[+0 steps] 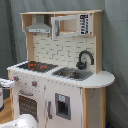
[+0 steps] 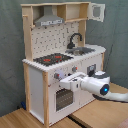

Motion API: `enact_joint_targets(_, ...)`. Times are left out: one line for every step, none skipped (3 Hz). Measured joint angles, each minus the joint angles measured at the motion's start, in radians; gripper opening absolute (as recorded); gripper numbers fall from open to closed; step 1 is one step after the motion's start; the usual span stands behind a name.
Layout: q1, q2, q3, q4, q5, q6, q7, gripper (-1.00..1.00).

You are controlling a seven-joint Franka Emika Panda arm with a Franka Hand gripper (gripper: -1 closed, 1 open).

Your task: Play with the kitchen

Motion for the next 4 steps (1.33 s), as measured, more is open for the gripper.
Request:
enact_joint_targets(0.081,0.0,-0.013,-0.091,0.0,-0.002,-0.001,1.0)
enact_joint_targets(0.155,0.0,-0.02,-0.18,0.0,-0.003,-0.001,1.0)
enact_joint_targets(0.214,0.0,-0.023,-0.266,0.0,-0.004,0.0,1.0)
enact_joint_targets(0.262,0.0,-0.027,-0.358,0.0,-0.004,-0.001,1.0)
